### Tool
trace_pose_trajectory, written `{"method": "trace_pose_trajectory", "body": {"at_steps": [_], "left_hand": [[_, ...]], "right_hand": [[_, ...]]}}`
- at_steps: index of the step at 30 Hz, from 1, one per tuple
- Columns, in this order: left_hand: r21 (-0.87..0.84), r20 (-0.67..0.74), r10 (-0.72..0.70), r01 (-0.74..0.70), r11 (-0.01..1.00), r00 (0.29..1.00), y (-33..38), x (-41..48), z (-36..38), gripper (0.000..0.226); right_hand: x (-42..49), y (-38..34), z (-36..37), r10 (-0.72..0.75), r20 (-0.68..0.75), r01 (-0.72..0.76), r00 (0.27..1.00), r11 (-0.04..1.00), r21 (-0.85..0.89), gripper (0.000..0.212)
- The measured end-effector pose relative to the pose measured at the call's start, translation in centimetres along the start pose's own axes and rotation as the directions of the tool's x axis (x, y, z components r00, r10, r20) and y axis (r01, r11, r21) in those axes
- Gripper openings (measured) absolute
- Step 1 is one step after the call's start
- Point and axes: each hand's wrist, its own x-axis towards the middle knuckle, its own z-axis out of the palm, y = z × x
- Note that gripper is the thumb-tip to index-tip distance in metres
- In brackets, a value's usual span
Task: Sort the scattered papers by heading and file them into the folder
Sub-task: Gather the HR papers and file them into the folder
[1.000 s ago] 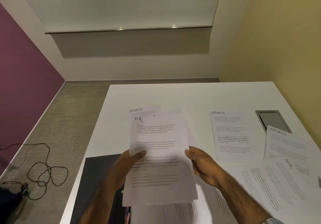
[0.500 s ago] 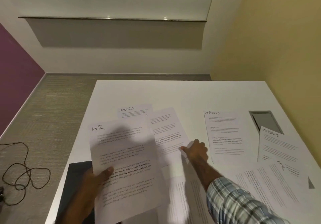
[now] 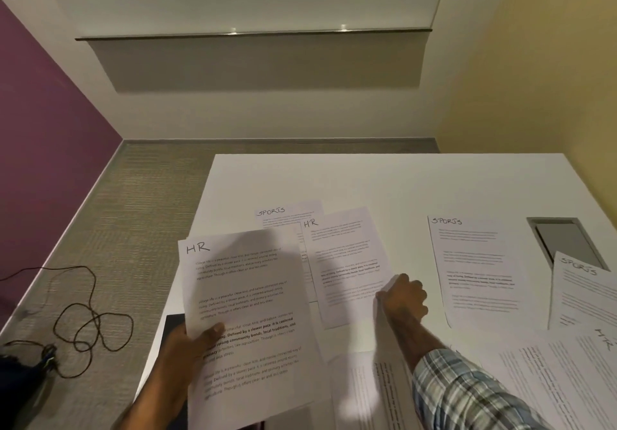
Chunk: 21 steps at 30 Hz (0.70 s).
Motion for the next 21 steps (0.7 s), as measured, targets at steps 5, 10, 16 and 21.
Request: {"method": "trace_pose_trajectory", "body": {"at_steps": [5,10,16,21], "left_hand": [[0.003,-0.012,-0.033,0.033,0.999,0.999,-0.4,-0.2,0.3,0.019],[0.016,-0.037,-0.036,0.037,0.999,0.999,-0.8,-0.4,0.8,0.015],[0.016,-0.04,-0.051,0.052,0.999,0.998,-0.8,0.2,0.5,0.02],[0.008,0.004,-0.029,0.028,1.0,1.0,-0.9,0.7,1.3,0.018]], "right_hand": [[0.5,-0.2,0.0,0.03,0.031,-0.033,0.999,0.992,0.122,0.044],[0.6,-0.7,-0.3,0.03,0.071,-0.043,0.997,0.981,0.191,0.04],[1.0,1.1,-0.2,0.021,0.122,-0.072,0.992,0.901,0.428,0.027],[-2.4,1.3,-5.2,-0.001,0.106,-0.079,0.994,0.66,0.748,0.006]]}}
